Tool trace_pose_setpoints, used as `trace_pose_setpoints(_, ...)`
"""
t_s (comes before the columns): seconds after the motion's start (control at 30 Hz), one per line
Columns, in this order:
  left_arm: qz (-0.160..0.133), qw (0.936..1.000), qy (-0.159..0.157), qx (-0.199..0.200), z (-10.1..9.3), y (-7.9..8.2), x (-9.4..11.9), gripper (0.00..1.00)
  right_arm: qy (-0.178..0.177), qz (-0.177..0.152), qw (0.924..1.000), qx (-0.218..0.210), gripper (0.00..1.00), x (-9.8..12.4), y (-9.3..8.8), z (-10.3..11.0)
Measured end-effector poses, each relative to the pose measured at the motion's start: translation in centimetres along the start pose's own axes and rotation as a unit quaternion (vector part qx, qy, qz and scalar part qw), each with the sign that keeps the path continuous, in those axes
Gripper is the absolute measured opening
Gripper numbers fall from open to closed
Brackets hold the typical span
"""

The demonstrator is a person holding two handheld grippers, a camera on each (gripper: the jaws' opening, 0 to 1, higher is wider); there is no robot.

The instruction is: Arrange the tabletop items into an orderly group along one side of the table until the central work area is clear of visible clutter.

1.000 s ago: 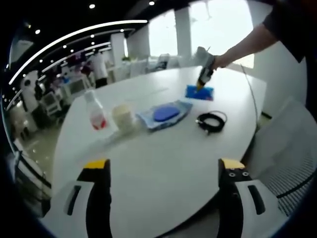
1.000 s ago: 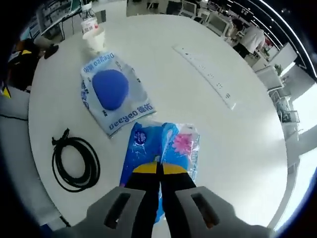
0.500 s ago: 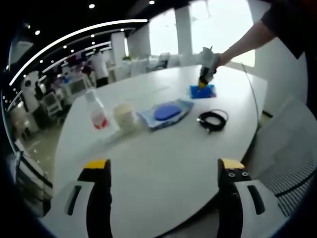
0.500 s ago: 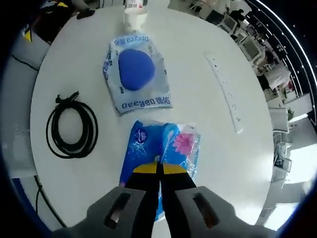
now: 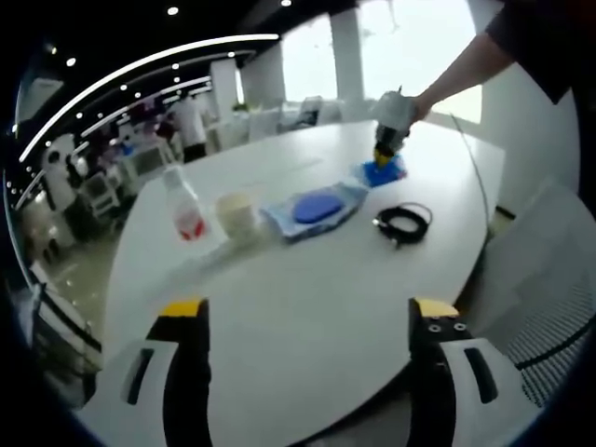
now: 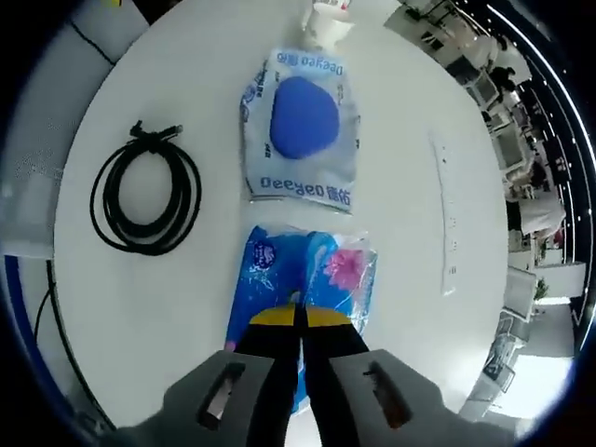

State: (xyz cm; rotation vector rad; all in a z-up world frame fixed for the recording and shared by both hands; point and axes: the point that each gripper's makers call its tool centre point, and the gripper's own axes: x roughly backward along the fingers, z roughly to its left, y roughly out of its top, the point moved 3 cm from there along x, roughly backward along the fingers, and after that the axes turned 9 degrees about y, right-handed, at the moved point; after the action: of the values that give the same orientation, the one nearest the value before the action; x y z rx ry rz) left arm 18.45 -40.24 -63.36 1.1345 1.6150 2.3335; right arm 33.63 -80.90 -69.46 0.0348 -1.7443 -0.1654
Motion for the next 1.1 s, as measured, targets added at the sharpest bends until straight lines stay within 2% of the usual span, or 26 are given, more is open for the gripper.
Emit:
trace_pose_setpoints(0.03,0.0,1.0,0.001,0.0,0.0,0.0,0.0,0.84,0.002,0.01,0.9995,0.031,0.0,-0.3,-0.1,-0.2)
trace_pose_setpoints(0.07,0.0,1.0,0.001,0.0,0.1,0.0,0.0,0.84,0.003,0.012,0.9993,0.036,0.0,-0.3,-0.1,-0.2)
trace_pose_setpoints(0.13,0.001,1.0,0.002,0.0,0.1,0.0,0.0,0.84,0.003,0.029,0.9971,0.071,0.0,-0.6,-0.2,0.0)
trace_pose_setpoints(0.4,0.004,1.0,0.003,-0.001,0.1,-0.1,0.0,0.84,0.009,0.038,0.9969,0.068,0.0,-1.4,0.2,0.5)
trace_pose_setpoints(0.7,0.007,1.0,0.003,-0.003,0.2,-0.2,-0.1,0.84,0.001,0.022,0.9987,0.045,0.0,-2.1,0.7,0.1)
trace_pose_setpoints(0.8,0.008,1.0,0.002,-0.004,0.1,-0.3,-0.1,0.84,0.007,0.034,0.9967,0.073,0.0,-2.4,0.7,0.6)
trace_pose_setpoints(0.93,0.01,0.9999,0.001,-0.005,0.1,-0.3,-0.1,0.84,0.011,0.034,0.9969,0.071,0.0,-2.6,0.4,0.9)
trace_pose_setpoints(1.1,0.013,0.9999,0.0,-0.008,0.0,-0.4,-0.1,0.84,0.009,0.04,0.9947,0.094,0.0,-2.6,0.2,1.1)
